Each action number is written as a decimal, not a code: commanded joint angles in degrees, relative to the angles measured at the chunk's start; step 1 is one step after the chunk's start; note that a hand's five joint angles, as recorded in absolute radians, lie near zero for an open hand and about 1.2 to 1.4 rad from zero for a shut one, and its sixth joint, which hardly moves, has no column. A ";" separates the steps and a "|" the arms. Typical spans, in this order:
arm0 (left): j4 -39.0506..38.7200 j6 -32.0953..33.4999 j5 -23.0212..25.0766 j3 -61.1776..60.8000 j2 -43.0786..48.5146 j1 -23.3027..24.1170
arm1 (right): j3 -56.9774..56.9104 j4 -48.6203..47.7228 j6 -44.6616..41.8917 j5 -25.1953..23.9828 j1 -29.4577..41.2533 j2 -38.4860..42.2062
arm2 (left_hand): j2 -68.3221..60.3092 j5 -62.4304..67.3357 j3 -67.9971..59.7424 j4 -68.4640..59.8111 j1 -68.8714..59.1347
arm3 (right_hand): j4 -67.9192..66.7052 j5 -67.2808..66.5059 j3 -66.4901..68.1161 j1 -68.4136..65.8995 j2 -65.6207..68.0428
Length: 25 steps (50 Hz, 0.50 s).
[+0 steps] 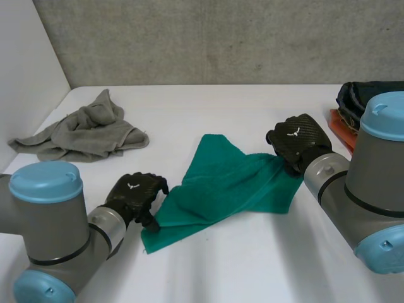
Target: Fold the laundry.
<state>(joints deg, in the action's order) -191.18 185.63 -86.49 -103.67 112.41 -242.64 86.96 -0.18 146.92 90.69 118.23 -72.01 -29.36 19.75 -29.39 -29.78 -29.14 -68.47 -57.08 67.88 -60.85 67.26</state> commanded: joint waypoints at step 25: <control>-2.89 2.28 -1.75 6.37 -18.00 0.15 | -9.60 9.14 -6.81 -0.43 -4.67 -17.11 | -50.64 50.25 -50.61 -50.22 -50.86 | -11.53 -12.92 12.12 -19.15 12.74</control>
<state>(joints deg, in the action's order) -193.89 187.71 -87.73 -98.26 108.39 -242.35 83.55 2.07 146.02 90.73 116.34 -81.36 -68.35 56.03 -68.05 -68.57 -66.27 -68.47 -57.07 68.18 -60.85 67.26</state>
